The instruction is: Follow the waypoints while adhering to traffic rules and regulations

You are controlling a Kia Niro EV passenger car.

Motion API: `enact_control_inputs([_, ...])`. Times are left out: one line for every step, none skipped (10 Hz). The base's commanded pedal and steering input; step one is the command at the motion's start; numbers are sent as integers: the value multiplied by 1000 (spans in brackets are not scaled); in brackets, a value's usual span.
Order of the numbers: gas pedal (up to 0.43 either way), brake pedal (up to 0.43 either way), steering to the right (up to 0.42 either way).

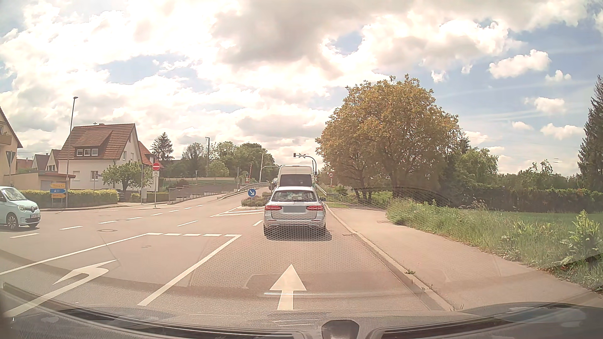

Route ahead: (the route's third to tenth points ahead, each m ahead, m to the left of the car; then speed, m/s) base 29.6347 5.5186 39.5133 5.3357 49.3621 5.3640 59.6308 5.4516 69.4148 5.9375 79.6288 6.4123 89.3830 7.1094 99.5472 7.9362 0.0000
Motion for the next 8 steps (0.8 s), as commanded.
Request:
enact_control_inputs([0,250,5])
enact_control_inputs([0,250,5])
enact_control_inputs([0,250,5])
enact_control_inputs([0,250,5])
enact_control_inputs([0,250,5])
enact_control_inputs([0,250,5])
enact_control_inputs([0,250,5])
enact_control_inputs([0,250,5])
